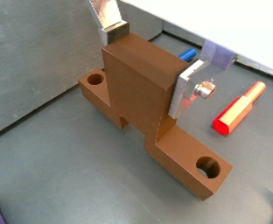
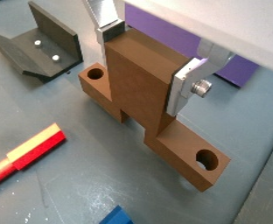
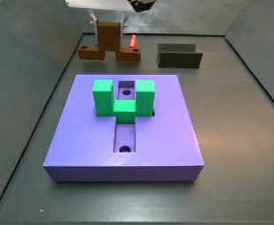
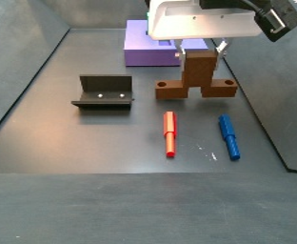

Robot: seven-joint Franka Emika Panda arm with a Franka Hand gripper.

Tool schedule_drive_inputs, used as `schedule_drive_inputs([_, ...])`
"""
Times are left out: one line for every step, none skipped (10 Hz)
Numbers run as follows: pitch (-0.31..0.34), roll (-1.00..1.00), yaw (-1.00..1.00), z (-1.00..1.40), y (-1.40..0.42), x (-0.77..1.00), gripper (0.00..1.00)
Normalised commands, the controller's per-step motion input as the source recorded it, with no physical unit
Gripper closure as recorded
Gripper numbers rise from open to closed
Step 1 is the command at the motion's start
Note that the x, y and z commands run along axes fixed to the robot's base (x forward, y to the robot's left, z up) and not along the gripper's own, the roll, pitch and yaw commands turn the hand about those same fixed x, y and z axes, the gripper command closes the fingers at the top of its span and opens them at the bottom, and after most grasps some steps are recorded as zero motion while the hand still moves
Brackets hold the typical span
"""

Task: Pick up the brown object. Move up. Move to above the board. Insert the brown object.
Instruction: Move up, then move to above the board.

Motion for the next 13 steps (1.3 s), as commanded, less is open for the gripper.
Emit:
schedule_drive_inputs([0.000,0.00,0.00,0.83,0.00,0.00,1.00])
schedule_drive_inputs([0.022,0.00,0.05,0.79,-0.06,-0.01,1.00])
schedule_drive_inputs([0.068,0.02,0.06,0.54,-0.05,-0.05,1.00])
schedule_drive_inputs([0.047,0.06,0.04,0.27,-0.02,-0.01,1.00])
schedule_drive_inputs([0.000,0.00,0.00,1.40,0.00,0.00,1.00])
schedule_drive_inputs([0.010,-0.02,-0.01,1.40,0.01,-0.01,1.00])
schedule_drive_inputs([0.024,0.00,-0.01,1.40,0.01,-0.06,1.00])
schedule_drive_inputs([0.004,0.01,0.00,1.40,0.01,-0.01,1.00])
schedule_drive_inputs([0.056,0.00,0.00,0.98,0.01,0.04,1.00])
schedule_drive_inputs([0.087,0.01,0.00,0.45,0.00,0.04,1.00])
schedule_drive_inputs([0.070,0.01,0.00,0.18,0.00,0.05,1.00])
schedule_drive_inputs([0.117,0.13,-0.05,0.20,-1.40,0.40,1.00])
schedule_drive_inputs([0.118,0.12,-0.05,0.20,-1.40,0.39,1.00])
